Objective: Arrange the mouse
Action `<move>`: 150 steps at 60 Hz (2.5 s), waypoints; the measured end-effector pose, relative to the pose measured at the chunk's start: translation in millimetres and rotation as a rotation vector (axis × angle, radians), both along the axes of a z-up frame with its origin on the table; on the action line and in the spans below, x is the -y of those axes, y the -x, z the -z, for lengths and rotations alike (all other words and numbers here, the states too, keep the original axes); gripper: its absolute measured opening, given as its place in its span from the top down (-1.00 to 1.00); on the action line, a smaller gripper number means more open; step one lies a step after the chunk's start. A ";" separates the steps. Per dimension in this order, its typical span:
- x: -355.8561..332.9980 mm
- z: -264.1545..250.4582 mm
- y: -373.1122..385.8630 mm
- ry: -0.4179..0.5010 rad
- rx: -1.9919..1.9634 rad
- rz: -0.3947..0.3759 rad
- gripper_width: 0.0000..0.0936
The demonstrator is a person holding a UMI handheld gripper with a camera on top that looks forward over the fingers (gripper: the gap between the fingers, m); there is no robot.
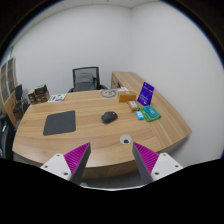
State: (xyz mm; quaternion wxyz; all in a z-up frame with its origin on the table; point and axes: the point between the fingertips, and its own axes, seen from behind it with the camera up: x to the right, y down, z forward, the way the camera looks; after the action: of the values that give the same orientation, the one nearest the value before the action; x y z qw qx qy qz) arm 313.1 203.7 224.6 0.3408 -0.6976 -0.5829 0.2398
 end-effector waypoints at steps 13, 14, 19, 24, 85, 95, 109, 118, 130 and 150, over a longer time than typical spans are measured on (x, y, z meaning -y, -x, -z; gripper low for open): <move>-2.5 27.9 29.9 0.016 -0.001 -0.033 -0.84; -2.5 30.9 33.0 0.019 0.001 -0.035 -0.83; -3.7 47.0 48.6 0.032 0.011 -0.048 -0.83; -5.5 59.5 67.7 0.034 0.010 -0.056 -0.83; -38.9 219.7 300.6 0.109 0.135 -0.022 -0.84; -44.5 231.3 318.1 0.131 0.157 -0.004 -0.85; -53.8 234.4 346.1 0.106 0.156 -0.004 -0.84; -54.6 237.8 365.0 0.093 0.160 -0.011 -0.85; -46.4 239.6 385.5 0.096 0.165 -0.031 -0.84; -42.0 243.2 403.4 0.088 0.156 -0.039 -0.11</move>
State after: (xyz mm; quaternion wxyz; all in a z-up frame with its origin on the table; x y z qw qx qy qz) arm -90.3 245.6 -18.6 0.2587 -0.7169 -0.6101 0.2165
